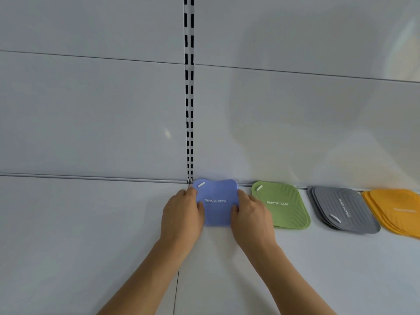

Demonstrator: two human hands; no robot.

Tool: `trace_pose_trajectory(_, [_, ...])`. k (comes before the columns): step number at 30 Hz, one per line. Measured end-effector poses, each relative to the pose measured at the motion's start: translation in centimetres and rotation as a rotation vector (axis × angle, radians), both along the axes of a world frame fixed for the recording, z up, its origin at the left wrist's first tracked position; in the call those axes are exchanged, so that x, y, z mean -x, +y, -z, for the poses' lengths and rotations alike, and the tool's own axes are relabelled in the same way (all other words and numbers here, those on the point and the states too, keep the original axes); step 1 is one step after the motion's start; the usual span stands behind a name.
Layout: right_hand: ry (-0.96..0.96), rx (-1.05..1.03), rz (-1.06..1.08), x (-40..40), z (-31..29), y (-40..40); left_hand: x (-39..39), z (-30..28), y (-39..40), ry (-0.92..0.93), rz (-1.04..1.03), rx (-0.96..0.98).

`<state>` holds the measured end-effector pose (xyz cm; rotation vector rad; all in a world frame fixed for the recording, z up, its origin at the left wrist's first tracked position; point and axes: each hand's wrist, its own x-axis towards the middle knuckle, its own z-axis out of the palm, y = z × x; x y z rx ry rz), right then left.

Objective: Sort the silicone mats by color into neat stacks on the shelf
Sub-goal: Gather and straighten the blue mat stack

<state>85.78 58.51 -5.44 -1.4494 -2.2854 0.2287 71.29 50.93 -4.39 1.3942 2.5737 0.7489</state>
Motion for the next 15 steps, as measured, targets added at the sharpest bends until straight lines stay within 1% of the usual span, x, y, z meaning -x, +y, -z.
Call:
trace_pose_trajectory(3, [-0.043,-0.031,0.024,0.4,0.4,0.1,0.1,0.5,0.4,0.033,0.013,-0.007])
trace_pose_trajectory(8, [0.012,-0.069,0.015,0.3,0.7,-0.1,0.2,1.0,0.3,-0.045,-0.016,-0.079])
trace_pose_trajectory(12, [0.058,-0.096,-0.011,0.2,0.9,-0.1,-0.1,1.2,0.0,-0.047,-0.014,-0.132])
trace_pose_trajectory(15, [0.032,-0.104,0.002,0.1,1.2,0.1,0.0,1.5,0.1,-0.017,-0.007,-0.122])
